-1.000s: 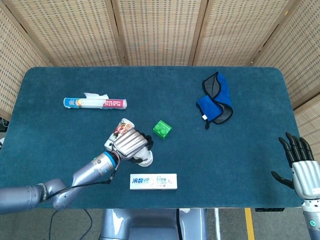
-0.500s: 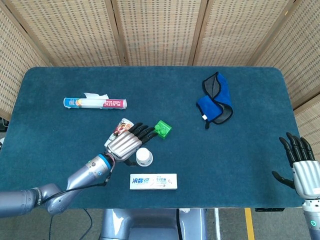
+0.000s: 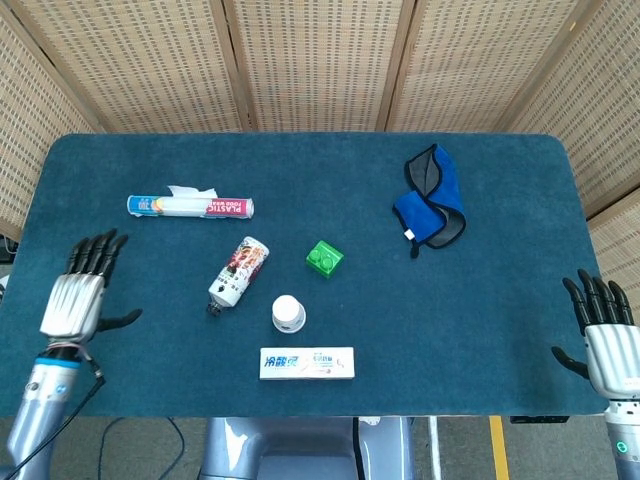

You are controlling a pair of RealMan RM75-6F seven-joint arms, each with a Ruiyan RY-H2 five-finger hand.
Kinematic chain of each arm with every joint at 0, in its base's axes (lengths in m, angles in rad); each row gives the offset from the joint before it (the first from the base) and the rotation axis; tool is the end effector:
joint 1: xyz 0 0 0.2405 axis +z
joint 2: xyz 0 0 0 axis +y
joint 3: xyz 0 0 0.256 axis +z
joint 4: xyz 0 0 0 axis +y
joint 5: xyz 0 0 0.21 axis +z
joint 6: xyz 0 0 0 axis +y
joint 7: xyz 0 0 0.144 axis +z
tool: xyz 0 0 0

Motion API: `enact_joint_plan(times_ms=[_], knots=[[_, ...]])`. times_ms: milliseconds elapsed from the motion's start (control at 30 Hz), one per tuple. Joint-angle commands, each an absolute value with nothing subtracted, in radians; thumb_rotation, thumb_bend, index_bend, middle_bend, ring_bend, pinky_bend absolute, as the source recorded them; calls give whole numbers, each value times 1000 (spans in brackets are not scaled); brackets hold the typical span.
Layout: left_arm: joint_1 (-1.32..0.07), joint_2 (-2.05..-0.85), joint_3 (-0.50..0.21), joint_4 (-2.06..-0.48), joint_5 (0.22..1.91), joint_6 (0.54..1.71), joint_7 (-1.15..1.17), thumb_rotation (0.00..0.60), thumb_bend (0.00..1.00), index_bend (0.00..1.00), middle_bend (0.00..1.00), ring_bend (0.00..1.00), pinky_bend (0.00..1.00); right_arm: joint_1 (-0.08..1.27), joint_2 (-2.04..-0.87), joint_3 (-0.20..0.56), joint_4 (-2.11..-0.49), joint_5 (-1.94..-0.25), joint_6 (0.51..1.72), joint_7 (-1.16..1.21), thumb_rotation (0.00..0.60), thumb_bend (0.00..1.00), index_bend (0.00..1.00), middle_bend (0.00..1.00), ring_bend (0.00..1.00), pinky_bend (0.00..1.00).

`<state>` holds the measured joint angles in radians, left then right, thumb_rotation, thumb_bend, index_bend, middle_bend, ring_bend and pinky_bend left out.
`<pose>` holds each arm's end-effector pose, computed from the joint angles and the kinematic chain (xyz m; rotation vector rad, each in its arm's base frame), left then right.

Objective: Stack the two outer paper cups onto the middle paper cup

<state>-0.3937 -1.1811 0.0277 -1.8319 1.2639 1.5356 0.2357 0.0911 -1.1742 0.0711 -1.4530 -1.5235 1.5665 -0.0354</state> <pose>-0.2350 0.2395 0.1266 -1.4210 -0.9012 -0.9837 -0.3257 -0.1887 0.1693 1.3792 -0.7078 0.8813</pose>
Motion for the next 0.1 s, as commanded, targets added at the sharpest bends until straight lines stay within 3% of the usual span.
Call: enact_joint_plan(times_ms=[33,100], knots=[[-274,-1133,91,-1805,1302,1615,107,600,0,0,0,0,0,89,-1169,73,-1475,-1511,1555,-65,600,0,0,0,0,0],[-260,-1130,95,-1795,1306,1618,88,600,0,0,0,0,0,89,-1170,74,-1477,-1511,1556,-69,600,0,0,0,0,0]])
